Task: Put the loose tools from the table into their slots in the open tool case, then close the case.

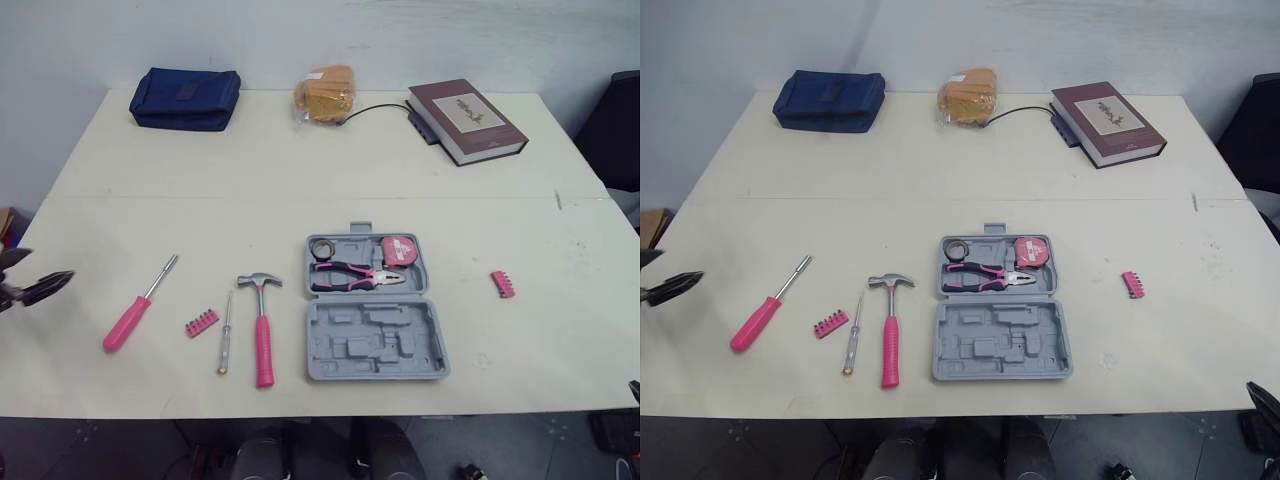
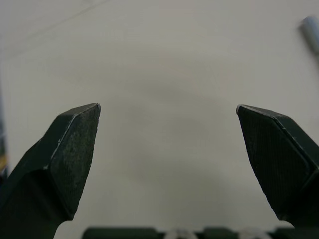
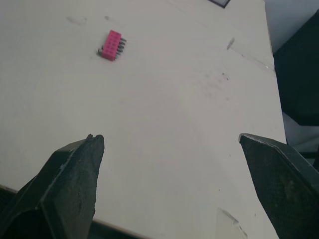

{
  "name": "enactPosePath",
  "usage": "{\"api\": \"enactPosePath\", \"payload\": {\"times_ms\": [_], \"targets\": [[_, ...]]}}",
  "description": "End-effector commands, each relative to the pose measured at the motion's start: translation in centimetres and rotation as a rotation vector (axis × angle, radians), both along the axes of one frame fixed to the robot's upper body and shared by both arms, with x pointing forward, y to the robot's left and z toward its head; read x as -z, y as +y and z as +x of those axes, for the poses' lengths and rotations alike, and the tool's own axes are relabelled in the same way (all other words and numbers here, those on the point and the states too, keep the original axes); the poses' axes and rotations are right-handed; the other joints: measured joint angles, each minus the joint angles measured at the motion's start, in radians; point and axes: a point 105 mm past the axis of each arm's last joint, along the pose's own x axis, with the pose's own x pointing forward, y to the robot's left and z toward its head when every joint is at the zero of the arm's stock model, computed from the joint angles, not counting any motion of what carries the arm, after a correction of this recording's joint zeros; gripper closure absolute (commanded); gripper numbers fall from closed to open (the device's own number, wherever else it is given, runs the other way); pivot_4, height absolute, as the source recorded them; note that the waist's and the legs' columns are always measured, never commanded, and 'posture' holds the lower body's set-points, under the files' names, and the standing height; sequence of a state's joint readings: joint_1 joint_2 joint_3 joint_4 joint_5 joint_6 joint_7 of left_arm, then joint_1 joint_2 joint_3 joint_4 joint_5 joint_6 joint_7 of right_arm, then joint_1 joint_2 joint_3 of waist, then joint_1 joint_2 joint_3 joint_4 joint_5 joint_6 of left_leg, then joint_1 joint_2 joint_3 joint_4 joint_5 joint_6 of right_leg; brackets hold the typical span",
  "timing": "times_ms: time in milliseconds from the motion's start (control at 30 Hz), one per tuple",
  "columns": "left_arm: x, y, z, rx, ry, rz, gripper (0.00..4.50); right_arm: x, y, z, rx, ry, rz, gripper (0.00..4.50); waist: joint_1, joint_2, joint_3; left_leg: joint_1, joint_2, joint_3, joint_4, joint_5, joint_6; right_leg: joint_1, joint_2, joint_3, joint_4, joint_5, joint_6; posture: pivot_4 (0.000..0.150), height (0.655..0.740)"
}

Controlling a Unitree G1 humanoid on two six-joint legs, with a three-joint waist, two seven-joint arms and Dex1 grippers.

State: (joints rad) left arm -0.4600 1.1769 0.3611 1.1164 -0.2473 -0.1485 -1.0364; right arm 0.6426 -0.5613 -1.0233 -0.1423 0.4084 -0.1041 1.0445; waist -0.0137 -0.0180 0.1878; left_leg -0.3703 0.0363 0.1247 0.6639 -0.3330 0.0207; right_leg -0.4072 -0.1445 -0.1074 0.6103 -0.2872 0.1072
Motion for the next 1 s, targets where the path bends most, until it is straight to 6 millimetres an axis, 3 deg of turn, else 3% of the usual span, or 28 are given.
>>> {"api": "enactPosePath", "payload": {"times_ms": [33, 133, 333, 433, 567, 633, 700, 767, 867, 1000], "targets": [[-1.6, 0.8, -0.5, -0.028, -0.059, 0.02, 0.08, -0.9, 0.8, 0.3, -0.048, -0.056, -0.02, 0.0, 0.002, 0.0, 0.0, 0.0, 0.0, 0.0, 0.0, 0.0, -0.002, 0.0, 0.0, 0.0, 0.001, 0.0, 0.0, 0.15, 0.74], [-1.2, 0.5, -0.9, 0.002, -0.048, 0.02, 0.08, -1.1, 1.8, 1.2, -0.113, -0.065, -0.007, 0.0, 0.006, 0.0, 0.0, 0.001, -0.001, 0.0, 0.0, 0.0, -0.003, 0.0, -0.002, 0.0, 0.003, 0.0, 0.0, 0.15, 0.74], [-0.5, -3.8, -0.4, 0.208, -0.056, -0.016, 0.08, -3.1, 7.3, 5.1, -0.363, -0.133, 0.043, 0.0, 0.004, 0.0, 0.0, 0.0, -0.001, 0.0, 0.0, 0.0, -0.004, -0.002, -0.003, 0.002, 0.004, 0.0, -0.001, 0.15, 0.74], [-0.6, -7.8, -0.9, 0.328, -0.041, -0.031, 0.08, -4.1, 11.9, 7.0, -0.571, -0.144, 0.05, 0.0, -0.002, 0.0, 0.0, 0.0, -0.001, 0.0, 0.0, 0.004, -0.006, -0.002, -0.003, 0.001, 0.004, 0.0, -0.001, 0.15, 0.74], [-1.1, -11.5, -2.0, 0.357, -0.061, -0.096, 0.08, -5.8, 16.0, 8.7, -0.756, -0.187, 0.069, 0.0, -0.012, 0.0, 0.0, -0.001, -0.001, 0.0, 0.0, 0.004, -0.005, -0.001, -0.004, 0.003, 0.002, 0.0, -0.001, 0.15, 0.74], [-0.1, -14.3, -3.5, 0.439, -0.016, -0.018, 0.08, -6.4, 18.8, 9.2, -0.878, -0.177, 0.127, 0.0, -0.016, 0.0, 0.0, -0.001, 0.0, 0.0, 0.0, 0.005, -0.005, -0.002, -0.003, 0.003, 0.002, 0.0, -0.001, 0.15, 0.74], [0.1, -16.1, -4.5, 0.472, -0.008, 0.013, 0.08, -6.7, 20.3, 9.3, -0.943, -0.162, 0.151, 0.0, -0.016, 0.0, 0.0, 0.0, 0.0, 0.002, 0.0, 0.004, -0.005, -0.002, -0.002, 0.003, 0.002, 0.0, -0.001, 0.15, 0.74], [-0.1, -18.7, -5.8, 0.456, -0.023, -0.053, 0.08, -7.0, 22.1, 9.4, -1.03, -0.18, 0.164, 0.0, -0.013, 0.0, 0.0, -0.001, 0.0, 0.001, 0.0, 0.004, -0.005, -0.002, -0.002, 0.003, 0.002, 0.0, -0.001, 0.15, 0.74], [0.5, -20.8, -7.0, 0.431, 0.016, -0.086, 0.08, -7.1, 23.2, 9.6, -1.083, -0.192, 0.168, 0.0, -0.009, -0.001, 0.0, -0.001, 0.0, 0.0, 0.001, 0.004, -0.005, -0.001, -0.002, 0.004, 0.002, 0.0, -0.001, 0.15, 0.74], [3.4, -23.0, -7.8, 0.259, 0.101, -0.154, 0.08, -6.8, 24.2, 10.0, -1.131, -0.189, 0.21, 0.0, 0.005, -0.001, 0.0, 0.0, -0.002, -0.001, 0.002, 0.005, -0.004, 0.0, -0.002, 0.003, 0.002, 0.0, -0.001, 0.15, 0.74]]}}
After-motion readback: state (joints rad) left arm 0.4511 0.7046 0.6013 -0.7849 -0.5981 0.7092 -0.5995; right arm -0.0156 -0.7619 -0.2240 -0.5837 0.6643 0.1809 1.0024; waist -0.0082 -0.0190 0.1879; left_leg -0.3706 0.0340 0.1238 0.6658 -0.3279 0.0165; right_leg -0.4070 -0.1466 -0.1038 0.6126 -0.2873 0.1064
